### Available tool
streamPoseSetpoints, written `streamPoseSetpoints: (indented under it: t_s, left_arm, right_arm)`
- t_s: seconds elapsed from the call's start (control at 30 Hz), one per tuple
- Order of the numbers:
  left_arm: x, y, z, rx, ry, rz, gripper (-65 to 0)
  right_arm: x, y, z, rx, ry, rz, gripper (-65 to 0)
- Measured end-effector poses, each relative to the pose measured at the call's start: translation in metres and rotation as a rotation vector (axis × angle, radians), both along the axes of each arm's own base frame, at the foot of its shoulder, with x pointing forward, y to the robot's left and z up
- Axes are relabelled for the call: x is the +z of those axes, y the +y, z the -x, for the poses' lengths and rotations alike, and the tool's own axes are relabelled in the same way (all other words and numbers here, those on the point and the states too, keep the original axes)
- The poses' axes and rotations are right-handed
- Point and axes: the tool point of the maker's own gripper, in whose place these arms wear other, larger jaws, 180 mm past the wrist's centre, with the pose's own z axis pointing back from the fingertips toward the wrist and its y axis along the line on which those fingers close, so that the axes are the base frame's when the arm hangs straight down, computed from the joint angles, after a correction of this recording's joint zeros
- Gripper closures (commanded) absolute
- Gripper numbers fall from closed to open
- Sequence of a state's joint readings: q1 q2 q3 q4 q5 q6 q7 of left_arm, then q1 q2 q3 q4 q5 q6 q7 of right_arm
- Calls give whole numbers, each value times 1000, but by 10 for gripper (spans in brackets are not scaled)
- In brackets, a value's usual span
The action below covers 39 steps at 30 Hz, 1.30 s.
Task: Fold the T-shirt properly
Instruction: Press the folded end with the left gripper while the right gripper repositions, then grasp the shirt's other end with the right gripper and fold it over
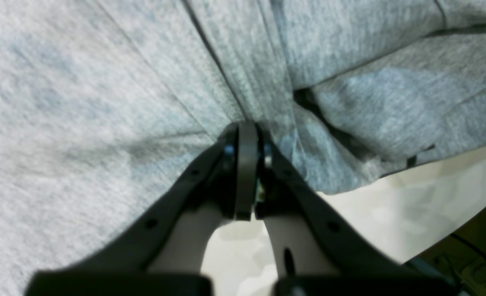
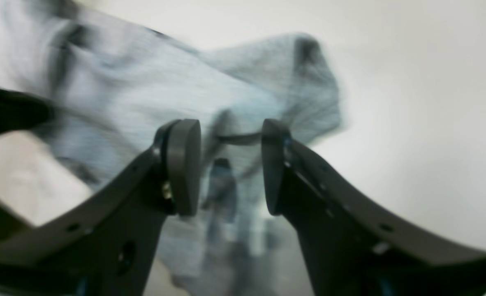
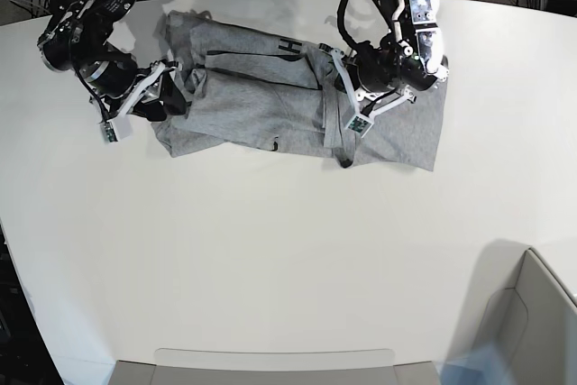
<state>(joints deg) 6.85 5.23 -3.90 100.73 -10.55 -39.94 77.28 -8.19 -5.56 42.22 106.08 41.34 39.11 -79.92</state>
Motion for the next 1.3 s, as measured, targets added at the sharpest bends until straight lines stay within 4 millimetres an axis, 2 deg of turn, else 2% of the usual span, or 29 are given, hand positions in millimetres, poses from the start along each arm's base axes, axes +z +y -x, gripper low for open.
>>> streamPoseSetpoints:
  t_s: [0.1,0.2,0.4,0.47,0.5,0.63,0.9,0.97,1.1,1.3]
  left_arm:
    - [0,0,0,1,-3,1,-3]
    - [0,0,-1,1,-3,2,-3]
    - [0,0,-1,1,-5,3,-3]
    - [0,0,-1,2,-5,3,-3]
    - [0,0,-1,1,-5,3,-3]
    - [0,-1,-1,2,-8,5,-3]
    - [0,-1,-1,2,-7,4,-3]
    - [0,0,-1,1,-4,3,-3]
    - [0,0,-1,1,-5,3,-3]
    - [7,7,3,5,-10,-30,-3]
  right_arm:
    - [-28,4,11,-13,96,-79,-244]
    - [-47,-9,19,-69,161,-109,-244]
    - [-51,-13,23,-77,172,-112,-244]
    - [-60,-12,27,-77,204,-129,-244]
    - [-66,-10,30,-76,226,-145,-244]
    - [-71,15,19,-30,223,-250,-244]
    - [-73,51,15,91,239,-274,-243]
    - [-74,60,17,121,247,-275,-204]
    - [-82,70,22,153,285,-260,-5]
    - [-83,72,6,166,287,-266,0]
